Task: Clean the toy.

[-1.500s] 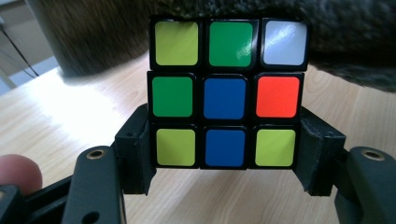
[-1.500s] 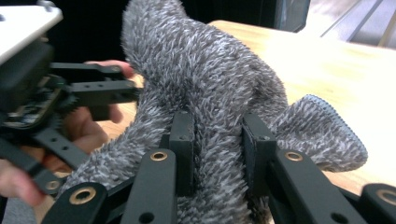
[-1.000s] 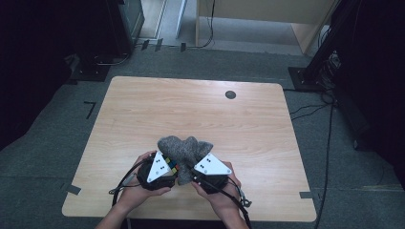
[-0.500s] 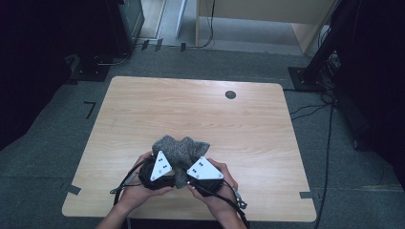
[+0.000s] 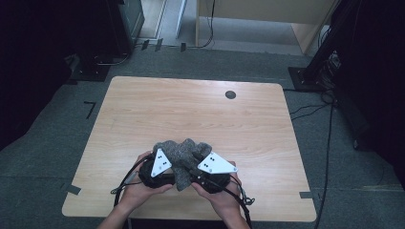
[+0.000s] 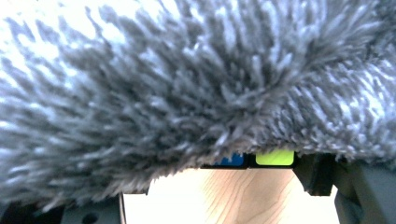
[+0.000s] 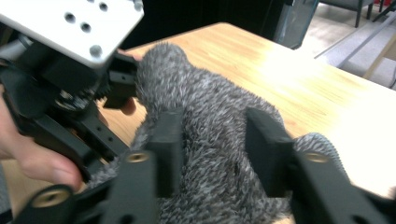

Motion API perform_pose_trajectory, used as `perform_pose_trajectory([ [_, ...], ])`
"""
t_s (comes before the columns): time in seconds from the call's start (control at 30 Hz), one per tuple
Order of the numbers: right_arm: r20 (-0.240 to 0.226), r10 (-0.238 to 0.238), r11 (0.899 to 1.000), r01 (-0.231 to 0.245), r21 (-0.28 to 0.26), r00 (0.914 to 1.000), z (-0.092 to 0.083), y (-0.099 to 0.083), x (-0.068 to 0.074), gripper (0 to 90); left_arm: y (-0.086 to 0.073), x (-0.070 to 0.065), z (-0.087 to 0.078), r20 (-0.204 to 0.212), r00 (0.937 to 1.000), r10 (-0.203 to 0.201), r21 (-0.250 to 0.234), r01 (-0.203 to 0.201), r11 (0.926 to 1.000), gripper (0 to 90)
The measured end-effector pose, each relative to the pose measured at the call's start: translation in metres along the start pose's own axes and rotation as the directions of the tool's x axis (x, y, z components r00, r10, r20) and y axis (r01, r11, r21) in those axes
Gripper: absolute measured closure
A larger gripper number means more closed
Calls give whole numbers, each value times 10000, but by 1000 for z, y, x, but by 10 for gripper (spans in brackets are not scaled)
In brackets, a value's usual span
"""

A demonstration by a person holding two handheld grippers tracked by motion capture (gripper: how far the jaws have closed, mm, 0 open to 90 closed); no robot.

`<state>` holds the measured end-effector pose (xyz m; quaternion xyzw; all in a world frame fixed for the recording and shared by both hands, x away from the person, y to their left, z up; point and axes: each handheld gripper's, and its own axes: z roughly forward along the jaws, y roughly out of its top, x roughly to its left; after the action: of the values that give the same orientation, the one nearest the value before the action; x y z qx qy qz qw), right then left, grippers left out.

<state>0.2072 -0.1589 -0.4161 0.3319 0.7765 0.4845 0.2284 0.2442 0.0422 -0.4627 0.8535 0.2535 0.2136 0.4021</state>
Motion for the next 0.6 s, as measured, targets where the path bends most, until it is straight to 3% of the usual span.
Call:
perform_pose_trajectory([
  [0.1, -70, -448, 9987, 450, 230, 9990, 3, -3, 7, 768, 1, -2, 1, 14, 10000, 71, 47, -71, 10000, 346],
  [0.17, 32, -1005, 9942, 1003, 393, 9949, 6, -3, 14, 795, 1, -4, 2, -39, 9999, 117, 86, -116, 9999, 346],
  [0.23, 13, -1230, 9912, 1228, 503, 9924, 7, -3, 19, 810, 2, -4, 2, -63, 9998, 184, 117, -183, 9998, 345],
  [0.43, -658, -1084, 9903, 1136, 795, 9919, 9, -1, 20, 826, 2, -5, 2, -63, 9997, 222, 144, -221, 9997, 346],
  [0.6, -692, -1228, 9875, 1289, 910, 9900, 9, 0, 24, 811, 1, -6, 2, -206, 9994, 271, 15, -270, 9996, 346],
])
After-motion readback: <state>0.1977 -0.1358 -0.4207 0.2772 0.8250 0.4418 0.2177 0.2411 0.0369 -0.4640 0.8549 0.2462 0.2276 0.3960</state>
